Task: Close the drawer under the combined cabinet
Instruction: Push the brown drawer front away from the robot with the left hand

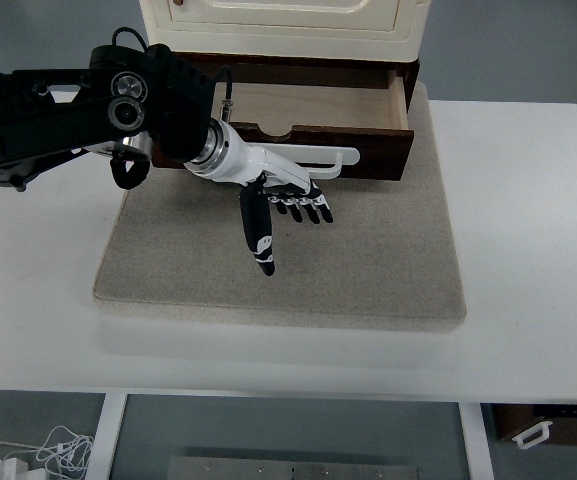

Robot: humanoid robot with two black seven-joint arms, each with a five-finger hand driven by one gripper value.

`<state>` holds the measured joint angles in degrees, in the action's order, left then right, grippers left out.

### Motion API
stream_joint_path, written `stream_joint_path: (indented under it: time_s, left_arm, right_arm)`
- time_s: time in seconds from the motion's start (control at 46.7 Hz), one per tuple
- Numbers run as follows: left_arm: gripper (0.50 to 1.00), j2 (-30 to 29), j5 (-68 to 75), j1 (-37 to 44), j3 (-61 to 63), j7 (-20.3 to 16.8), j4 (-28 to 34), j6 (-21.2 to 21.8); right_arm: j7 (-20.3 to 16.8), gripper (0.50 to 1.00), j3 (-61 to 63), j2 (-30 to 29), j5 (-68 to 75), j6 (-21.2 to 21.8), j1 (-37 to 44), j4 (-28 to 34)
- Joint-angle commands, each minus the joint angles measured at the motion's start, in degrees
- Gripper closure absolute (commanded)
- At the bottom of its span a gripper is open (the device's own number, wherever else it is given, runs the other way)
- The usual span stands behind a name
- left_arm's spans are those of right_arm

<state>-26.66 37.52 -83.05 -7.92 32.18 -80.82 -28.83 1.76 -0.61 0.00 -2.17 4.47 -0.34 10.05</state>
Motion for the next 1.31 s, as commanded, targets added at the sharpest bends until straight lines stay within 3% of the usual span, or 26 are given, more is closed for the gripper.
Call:
stream_joint_path:
  time_s: [0.0, 0.557, 0.707, 1.286]
  left_arm:
    - [0.504, 0.0, 0.1, 0.0, 0.0, 0.0, 1.1, 0.0]
    - [0.506, 0.2, 2.6, 0.2, -0.7, -0.3, 5.6, 1.1]
    - [0.504, 0.6, 2.5, 0.2, -0.7, -0.2, 6.6, 4.3]
    - [0.504, 1.0, 2.5, 0.3, -2.3, -0.4, 12.2, 5.8]
  right_arm:
    - [0.0, 0.548, 0.0, 0.0, 0.0, 0.0, 0.0, 0.0]
    - [0.0, 0.548, 0.0, 0.0, 0.1, 0.0, 0.0, 0.0]
    - [0.0, 0.548, 0.0, 0.0, 0.0, 0.0, 0.0, 0.0]
    - [0.0, 0.548, 0.0, 0.0, 0.0, 0.0, 0.0, 0.0]
